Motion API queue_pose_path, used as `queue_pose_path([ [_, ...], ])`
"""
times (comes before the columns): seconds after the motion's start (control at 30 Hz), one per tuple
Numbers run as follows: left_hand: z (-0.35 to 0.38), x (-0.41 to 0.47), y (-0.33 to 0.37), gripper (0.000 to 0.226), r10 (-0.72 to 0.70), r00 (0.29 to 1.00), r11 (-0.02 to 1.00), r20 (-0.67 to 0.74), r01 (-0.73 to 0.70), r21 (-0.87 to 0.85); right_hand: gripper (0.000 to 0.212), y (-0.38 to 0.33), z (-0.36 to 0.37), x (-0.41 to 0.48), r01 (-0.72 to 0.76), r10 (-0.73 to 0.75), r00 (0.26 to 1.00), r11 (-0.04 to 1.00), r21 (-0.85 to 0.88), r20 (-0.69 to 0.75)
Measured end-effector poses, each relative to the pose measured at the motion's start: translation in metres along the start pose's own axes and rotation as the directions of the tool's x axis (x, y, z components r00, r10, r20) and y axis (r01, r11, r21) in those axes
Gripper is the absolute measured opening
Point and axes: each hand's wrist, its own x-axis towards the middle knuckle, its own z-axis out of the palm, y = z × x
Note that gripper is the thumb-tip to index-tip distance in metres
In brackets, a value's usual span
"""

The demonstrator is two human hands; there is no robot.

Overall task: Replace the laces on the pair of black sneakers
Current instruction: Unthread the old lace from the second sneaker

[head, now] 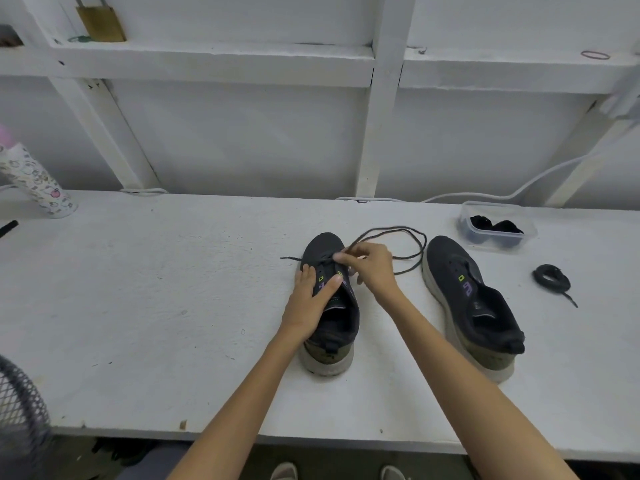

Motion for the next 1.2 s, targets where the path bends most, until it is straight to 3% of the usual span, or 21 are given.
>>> queue_pose_path([
  [0.1, 0.000, -0.001, 0.000, 0.081, 0.003, 1.000, 1.000, 0.008, -0.003, 0.004, 0.013, -0.003, -0.003, 0.006, 0.056, -0.057, 0.995, 0.998, -0.021, -0.079],
  [0.2, -0.001, 0.000, -0.002, 0.082, 0.002, 1.000, 1.000, 0.016, -0.002, -0.002, 0.013, -0.015, -0.017, 0.016, 0.093, 0.003, 0.938, 0.962, 0.257, -0.348],
  [0.27, 0.000, 0.001, -0.003, 0.082, -0.002, 1.000, 1.000, 0.015, 0.002, 0.000, 0.012, -0.016, -0.020, 0.017, 0.097, 0.057, 0.913, 0.931, 0.353, -0.403],
  [0.37, 0.000, 0.001, -0.004, 0.081, 0.000, 1.000, 1.000, 0.013, 0.000, 0.001, 0.019, -0.004, -0.007, 0.005, -0.012, 0.053, 0.983, 0.973, 0.229, -0.174],
  [0.43, 0.000, 0.001, -0.003, 0.080, 0.009, 1.000, 1.000, 0.013, -0.009, 0.014, 0.014, 0.003, 0.001, -0.001, -0.005, 0.007, 1.000, 0.997, 0.083, -0.024],
  [0.53, 0.000, 0.002, -0.004, 0.081, 0.008, 1.000, 1.000, 0.014, -0.008, -0.001, 0.017, 0.001, 0.003, 0.002, 0.050, -0.047, 0.997, 0.998, 0.039, -0.067],
  [0.63, 0.001, 0.004, -0.006, 0.081, 0.015, 1.000, 1.000, 0.023, -0.015, -0.005, 0.014, -0.009, -0.004, 0.007, 0.020, 0.059, 0.967, 0.952, 0.306, -0.248],
  [0.7, 0.002, 0.005, -0.009, 0.081, 0.008, 1.000, 1.000, 0.018, -0.007, -0.013, 0.014, -0.010, -0.009, 0.008, 0.017, 0.095, 0.944, 0.942, 0.336, -0.315],
  [0.77, 0.000, 0.008, -0.011, 0.080, 0.008, 1.000, 1.000, -0.010, -0.008, -0.011, 0.022, -0.004, -0.010, 0.002, -0.039, 0.121, 0.949, 0.962, 0.270, -0.292],
  [0.87, -0.009, 0.016, -0.010, 0.077, 0.063, 0.990, 0.998, -0.125, -0.059, 0.035, 0.049, 0.007, -0.002, -0.014, -0.172, 0.198, 0.972, 0.968, 0.185, -0.130],
  [1.0, -0.022, 0.027, -0.012, 0.032, 0.185, 0.950, 0.962, -0.253, -0.122, 0.244, 0.047, 0.018, 0.023, -0.033, -0.137, 0.150, 0.987, 0.970, 0.203, -0.051],
  [1.1, -0.026, 0.034, -0.009, 0.019, 0.321, 0.899, 0.886, -0.298, -0.174, 0.430, 0.073, 0.024, 0.035, -0.037, -0.149, 0.127, 0.988, 0.944, 0.296, 0.092],
  [1.2, -0.031, 0.043, -0.005, 0.014, 0.423, 0.882, 0.775, -0.209, -0.233, 0.587, 0.075, 0.026, 0.034, -0.039, -0.159, 0.116, 0.979, 0.948, 0.277, 0.167],
])
